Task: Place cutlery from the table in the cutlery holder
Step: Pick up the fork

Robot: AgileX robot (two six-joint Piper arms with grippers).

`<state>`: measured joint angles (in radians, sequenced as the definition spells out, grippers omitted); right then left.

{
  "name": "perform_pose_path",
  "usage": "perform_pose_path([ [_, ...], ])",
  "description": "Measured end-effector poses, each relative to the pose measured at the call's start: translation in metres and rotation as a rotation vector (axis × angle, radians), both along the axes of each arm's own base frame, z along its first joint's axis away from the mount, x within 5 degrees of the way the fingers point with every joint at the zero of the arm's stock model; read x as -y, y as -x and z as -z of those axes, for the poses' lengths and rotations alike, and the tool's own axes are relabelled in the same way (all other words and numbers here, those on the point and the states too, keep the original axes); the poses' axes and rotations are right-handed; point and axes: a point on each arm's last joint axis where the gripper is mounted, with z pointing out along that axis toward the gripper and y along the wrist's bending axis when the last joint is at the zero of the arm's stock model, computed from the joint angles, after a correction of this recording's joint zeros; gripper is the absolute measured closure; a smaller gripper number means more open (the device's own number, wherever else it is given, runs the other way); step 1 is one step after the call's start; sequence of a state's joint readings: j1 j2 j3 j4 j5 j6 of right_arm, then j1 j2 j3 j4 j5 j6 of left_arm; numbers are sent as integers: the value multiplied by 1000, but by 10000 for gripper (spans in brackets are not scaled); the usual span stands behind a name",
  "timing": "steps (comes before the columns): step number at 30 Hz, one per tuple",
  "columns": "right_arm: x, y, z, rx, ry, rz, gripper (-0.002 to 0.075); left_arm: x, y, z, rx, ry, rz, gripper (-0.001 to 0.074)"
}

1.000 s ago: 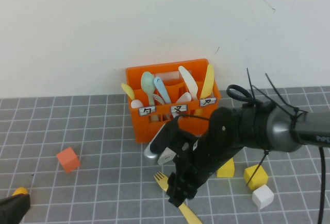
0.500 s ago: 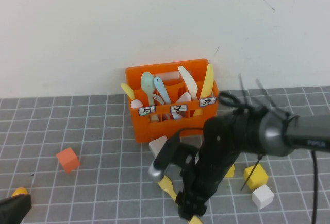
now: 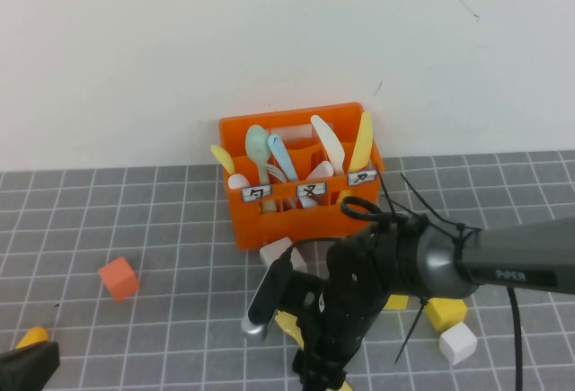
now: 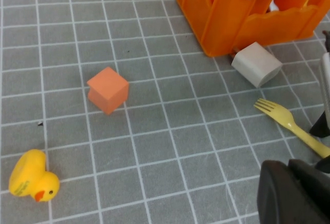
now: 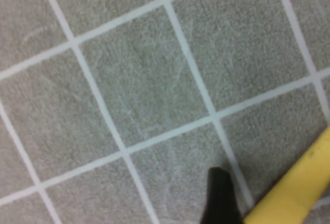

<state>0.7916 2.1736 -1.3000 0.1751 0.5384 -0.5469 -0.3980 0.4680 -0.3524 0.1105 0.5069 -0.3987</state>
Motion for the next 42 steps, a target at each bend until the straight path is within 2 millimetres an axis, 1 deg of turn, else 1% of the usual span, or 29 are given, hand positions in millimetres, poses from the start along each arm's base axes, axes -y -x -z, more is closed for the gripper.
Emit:
perform_pose_path([
  [7,1,-3,1,38,34,-50,433,0,0,0,10,6,2,735],
  [9,2,-4,1,49,44,-64,469,0,-1,-1,12,7,2,735],
  [17,1,-3,1,73,65,-104,566,1,-1,-2,29,14,4,735],
  [35,2,-5,0,96,75,-115,573,1,-3,-4,61,10,8,735],
  [39,2,-6,-6,122,65,-112,573,1,-3,-4,63,9,9,735],
  [41,3,-7,-14,140,48,-107,573,1,-3,-4,64,6,11,735],
  [42,3,-7,-21,155,29,-100,573,1,-3,-4,64,6,11,735],
])
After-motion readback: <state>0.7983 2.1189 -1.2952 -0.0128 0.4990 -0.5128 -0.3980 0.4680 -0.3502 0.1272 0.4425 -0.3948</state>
